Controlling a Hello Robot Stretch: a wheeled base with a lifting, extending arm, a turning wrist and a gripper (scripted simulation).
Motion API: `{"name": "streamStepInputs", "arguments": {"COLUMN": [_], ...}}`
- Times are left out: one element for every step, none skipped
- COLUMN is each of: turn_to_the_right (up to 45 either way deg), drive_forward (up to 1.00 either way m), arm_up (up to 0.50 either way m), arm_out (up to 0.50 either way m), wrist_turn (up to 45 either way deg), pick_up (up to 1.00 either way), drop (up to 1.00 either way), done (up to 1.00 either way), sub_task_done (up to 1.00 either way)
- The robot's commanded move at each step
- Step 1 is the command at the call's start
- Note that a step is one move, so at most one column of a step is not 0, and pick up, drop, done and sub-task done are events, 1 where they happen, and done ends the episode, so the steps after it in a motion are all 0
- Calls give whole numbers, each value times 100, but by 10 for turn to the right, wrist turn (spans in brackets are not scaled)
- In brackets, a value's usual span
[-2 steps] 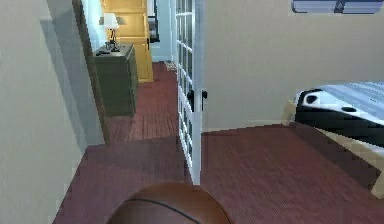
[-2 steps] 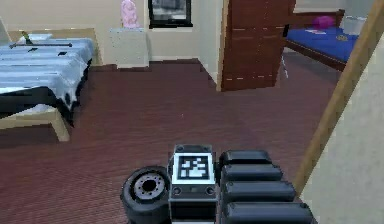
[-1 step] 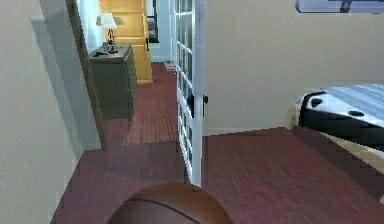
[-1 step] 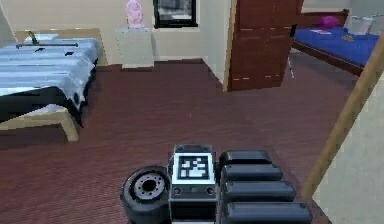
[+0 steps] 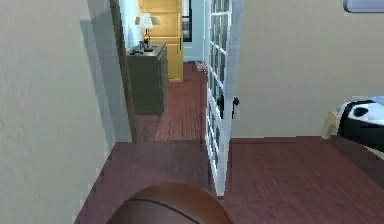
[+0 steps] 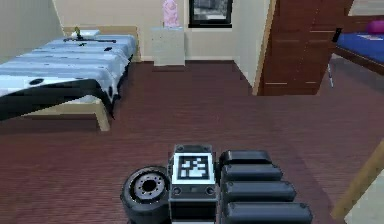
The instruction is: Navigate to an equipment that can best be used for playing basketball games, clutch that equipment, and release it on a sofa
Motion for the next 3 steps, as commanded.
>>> {"name": "streamStepInputs", "arguments": {"turn_to_the_right": [0, -390, 0], "drive_forward": [65, 0, 55], "arm_up": [0, 0, 0], "arm_out": [0, 0, 0], "wrist_turn": [0, 0, 0], "pick_up": [0, 0, 0], "drop": [0, 0, 0], "done": [0, 0, 0], "sub_task_done": [0, 0, 0]}}
